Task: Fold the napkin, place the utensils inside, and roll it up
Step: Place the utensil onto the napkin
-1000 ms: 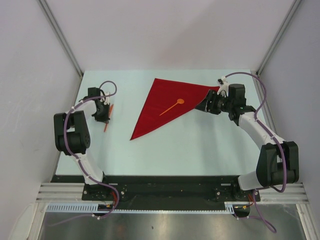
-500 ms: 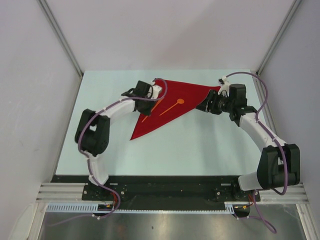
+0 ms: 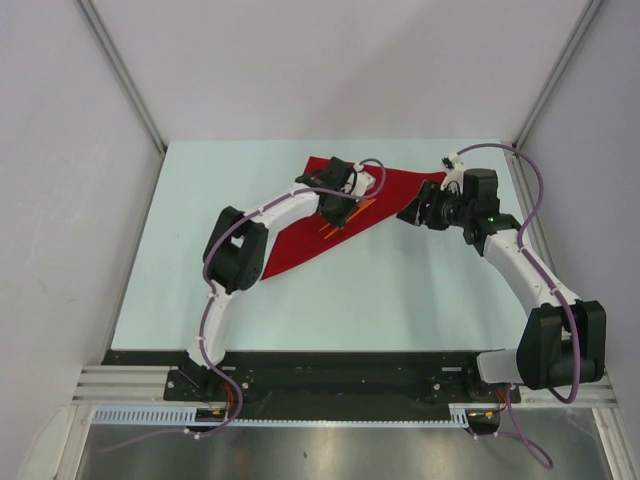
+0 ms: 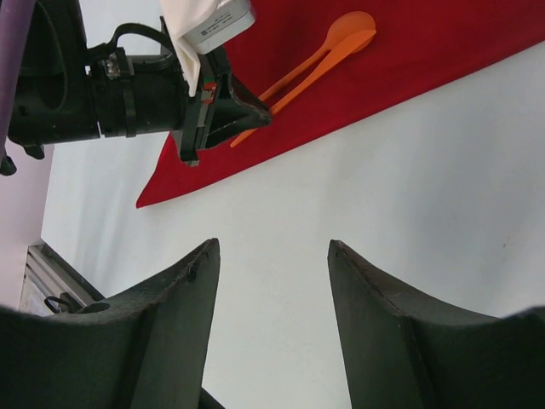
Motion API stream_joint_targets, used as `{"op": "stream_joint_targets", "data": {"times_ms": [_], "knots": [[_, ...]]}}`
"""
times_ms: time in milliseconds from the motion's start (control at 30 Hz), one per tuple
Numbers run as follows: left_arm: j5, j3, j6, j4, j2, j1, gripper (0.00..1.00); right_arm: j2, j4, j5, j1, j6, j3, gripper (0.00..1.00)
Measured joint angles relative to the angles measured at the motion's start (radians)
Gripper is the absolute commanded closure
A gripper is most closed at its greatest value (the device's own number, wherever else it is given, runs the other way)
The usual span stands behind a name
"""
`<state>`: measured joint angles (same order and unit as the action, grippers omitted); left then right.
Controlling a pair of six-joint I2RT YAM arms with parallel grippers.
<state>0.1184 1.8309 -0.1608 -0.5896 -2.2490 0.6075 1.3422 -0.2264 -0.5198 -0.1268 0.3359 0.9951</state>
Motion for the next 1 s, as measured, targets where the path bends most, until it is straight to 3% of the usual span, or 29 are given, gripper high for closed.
{"op": "stream_joint_targets", "data": {"times_ms": [433,833,867,1000], "knots": [[-0.017,0.176,-0.059,-0.103,-0.128,0.006,1.0,-0.006,-0.01,0.008,0.007,-0.002,-0.012,0.41],[-0.037,0.215,-0.108,-0.164,-0.148,0.013,0.99,-0.006,-0.011,0.011,0.009,-0.002,-0.017,0.41],[-0.037,0.216,-0.111,-0.167,-0.151,0.014,0.96,-0.006,-0.011,0.011,0.009,-0.002,-0.017,0.41],[-0.038,0.223,-0.119,-0.176,-0.153,0.017,0.57,-0.003,-0.009,0.023,0.014,0.002,-0.018,0.41]]}}
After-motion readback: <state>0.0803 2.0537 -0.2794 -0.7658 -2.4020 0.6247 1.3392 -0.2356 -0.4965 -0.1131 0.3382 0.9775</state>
